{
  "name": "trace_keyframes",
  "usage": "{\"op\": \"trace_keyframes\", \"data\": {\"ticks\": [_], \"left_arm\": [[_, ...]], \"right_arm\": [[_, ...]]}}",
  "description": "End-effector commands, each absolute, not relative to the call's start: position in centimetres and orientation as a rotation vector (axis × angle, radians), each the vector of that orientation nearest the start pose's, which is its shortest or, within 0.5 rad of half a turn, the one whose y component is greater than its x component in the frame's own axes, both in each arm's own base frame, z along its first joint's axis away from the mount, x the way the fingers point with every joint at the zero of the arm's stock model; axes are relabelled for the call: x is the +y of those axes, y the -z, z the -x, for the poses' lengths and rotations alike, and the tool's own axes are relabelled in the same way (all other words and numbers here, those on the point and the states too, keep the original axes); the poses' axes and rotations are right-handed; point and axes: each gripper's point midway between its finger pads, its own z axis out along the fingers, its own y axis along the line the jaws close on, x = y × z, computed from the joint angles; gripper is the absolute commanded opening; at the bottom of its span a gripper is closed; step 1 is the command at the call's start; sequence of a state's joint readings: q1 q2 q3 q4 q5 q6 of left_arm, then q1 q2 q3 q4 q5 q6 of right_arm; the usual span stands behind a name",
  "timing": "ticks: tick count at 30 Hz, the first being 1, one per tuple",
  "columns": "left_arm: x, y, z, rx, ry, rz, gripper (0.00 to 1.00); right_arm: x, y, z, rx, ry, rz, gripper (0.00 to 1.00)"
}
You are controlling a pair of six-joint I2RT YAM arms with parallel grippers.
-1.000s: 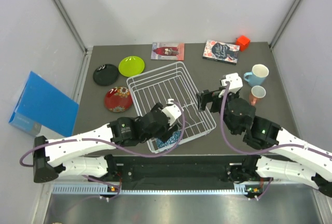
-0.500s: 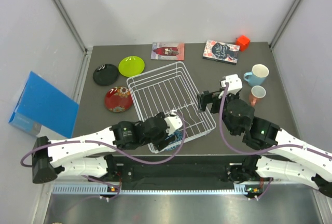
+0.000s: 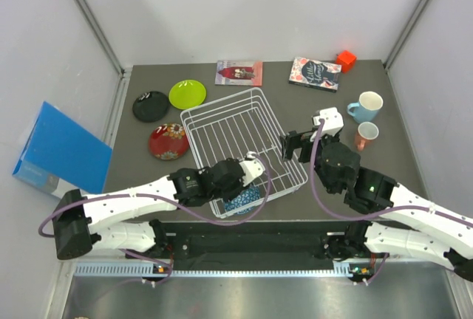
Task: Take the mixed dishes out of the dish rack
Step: Pick up the bowl from the dish rack.
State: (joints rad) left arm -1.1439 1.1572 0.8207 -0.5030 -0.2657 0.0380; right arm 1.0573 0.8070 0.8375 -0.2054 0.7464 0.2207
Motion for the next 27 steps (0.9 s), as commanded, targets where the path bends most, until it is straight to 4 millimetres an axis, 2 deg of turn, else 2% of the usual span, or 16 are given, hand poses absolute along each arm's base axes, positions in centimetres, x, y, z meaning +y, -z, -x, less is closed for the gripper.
{"op": "trace_keyframes", "data": {"ticks": [1, 2, 9, 11, 15, 21, 27], "left_arm": [[-26.3, -14.0, -18.2, 1.997, 0.248, -1.179, 0.44], [-26.4, -13.8, -18.2, 2.001, 0.250, -1.183, 0.40], [-26.6, -13.0, -17.9, 2.025, 0.263, -1.206, 0.34], [-26.7, -12.9, -17.8, 2.027, 0.271, -1.206, 0.28], [-26.7, -12.8, -17.9, 2.031, 0.261, -1.210, 0.01], [-26.9, -14.0, -18.1, 2.014, 0.270, -1.189, 0.00], [-27.8, -17.3, -17.8, 1.955, 0.351, -1.176, 0.00]], "right_arm": [[19.1, -30.4, -23.7, 1.670, -0.348, 0.134, 1.00], [19.1, -30.3, -23.7, 1.671, -0.347, 0.135, 1.00], [18.8, -30.1, -23.7, 1.672, -0.339, 0.136, 1.00], [18.8, -30.1, -23.7, 1.672, -0.340, 0.135, 1.00], [18.8, -30.0, -23.7, 1.673, -0.339, 0.136, 1.00], [18.9, -30.0, -23.7, 1.675, -0.343, 0.134, 1.00], [18.8, -30.1, -23.6, 1.672, -0.343, 0.135, 1.00]]}}
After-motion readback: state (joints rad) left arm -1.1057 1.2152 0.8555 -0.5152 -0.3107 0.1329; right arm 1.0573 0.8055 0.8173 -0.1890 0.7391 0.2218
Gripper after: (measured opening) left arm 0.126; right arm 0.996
